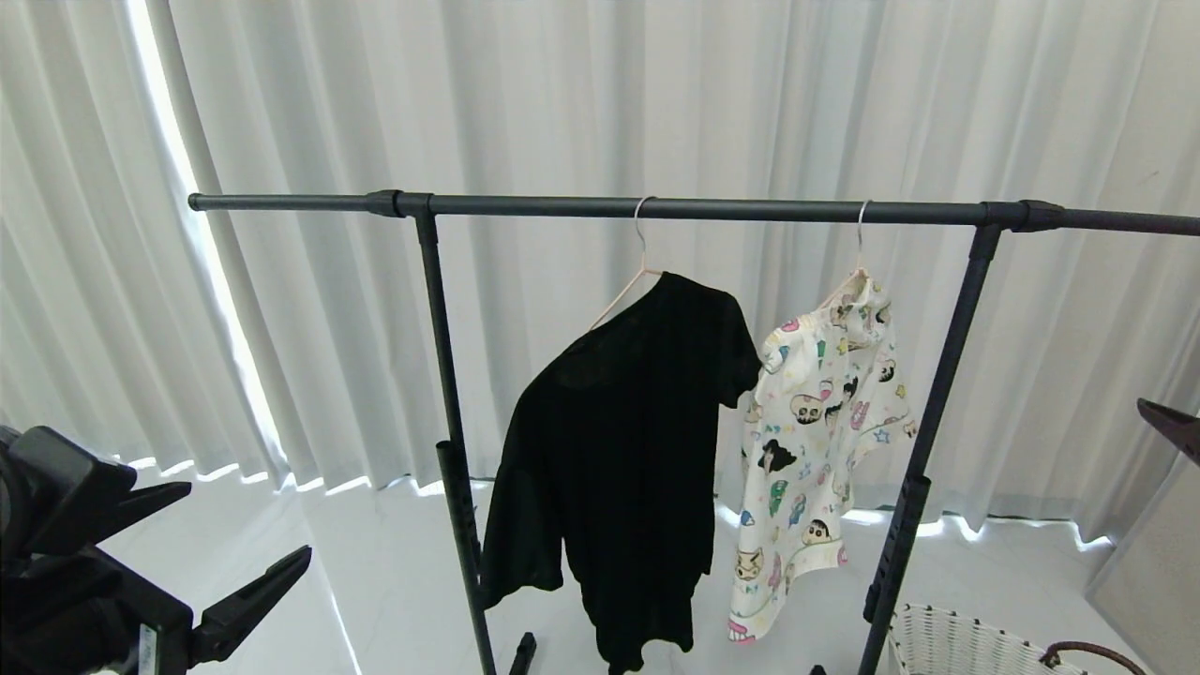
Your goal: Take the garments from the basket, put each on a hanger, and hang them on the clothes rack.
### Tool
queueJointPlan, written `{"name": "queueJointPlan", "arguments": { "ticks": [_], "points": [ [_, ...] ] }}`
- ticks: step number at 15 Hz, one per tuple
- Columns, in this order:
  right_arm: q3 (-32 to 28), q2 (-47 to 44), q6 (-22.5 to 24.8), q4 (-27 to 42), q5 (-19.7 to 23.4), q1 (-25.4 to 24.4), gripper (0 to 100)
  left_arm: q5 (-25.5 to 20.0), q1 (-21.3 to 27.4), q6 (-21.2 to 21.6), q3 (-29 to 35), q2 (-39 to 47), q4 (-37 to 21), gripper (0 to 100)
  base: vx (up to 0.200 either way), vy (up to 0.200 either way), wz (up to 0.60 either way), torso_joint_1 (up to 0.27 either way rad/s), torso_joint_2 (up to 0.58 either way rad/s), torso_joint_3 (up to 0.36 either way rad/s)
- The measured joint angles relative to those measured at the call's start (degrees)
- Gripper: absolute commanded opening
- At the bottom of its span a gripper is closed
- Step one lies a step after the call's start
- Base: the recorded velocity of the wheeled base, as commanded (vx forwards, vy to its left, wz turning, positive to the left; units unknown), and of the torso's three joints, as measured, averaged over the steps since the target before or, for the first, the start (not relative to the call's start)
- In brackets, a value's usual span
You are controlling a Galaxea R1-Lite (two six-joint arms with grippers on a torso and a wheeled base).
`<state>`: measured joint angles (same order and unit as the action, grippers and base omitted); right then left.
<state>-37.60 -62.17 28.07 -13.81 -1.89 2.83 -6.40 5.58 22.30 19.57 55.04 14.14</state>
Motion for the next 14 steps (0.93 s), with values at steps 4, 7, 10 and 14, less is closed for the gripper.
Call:
{"name": "queueJointPlan", "arguments": {
  "ticks": [4, 7, 10, 14],
  "points": [
    [1.4, 1.1, 0.0, 0.0, -1.5, 2.1, 100, 0.4, -2.6, -0.1, -2.6, -2.7, 0.0, 100, -0.15, 0.0, 0.0, 0.001, 0.0, 0.004],
    [2.5, 2.2, 0.0, -0.2, -2.1, 2.5, 100, 0.4, -3.2, -0.1, -4.2, -5.4, 0.0, 100, 0.0, 0.0, 0.0, 0.0, 0.0, 0.0],
    [2.8, 2.8, 0.0, -0.1, -3.9, 2.5, 100, 1.0, -3.5, -0.2, -6.3, -7.8, 0.0, 100, 0.0, 0.0, 0.0, -0.012, 0.03, 0.02],
    [4.6, 4.2, -0.2, -0.1, -5.2, 3.0, 100, 2.4, -5.1, -1.3, -11.8, -14.3, -0.1, 100, 0.0, 0.0, 0.0, -0.154, 0.38, 0.221]
  ]
}}
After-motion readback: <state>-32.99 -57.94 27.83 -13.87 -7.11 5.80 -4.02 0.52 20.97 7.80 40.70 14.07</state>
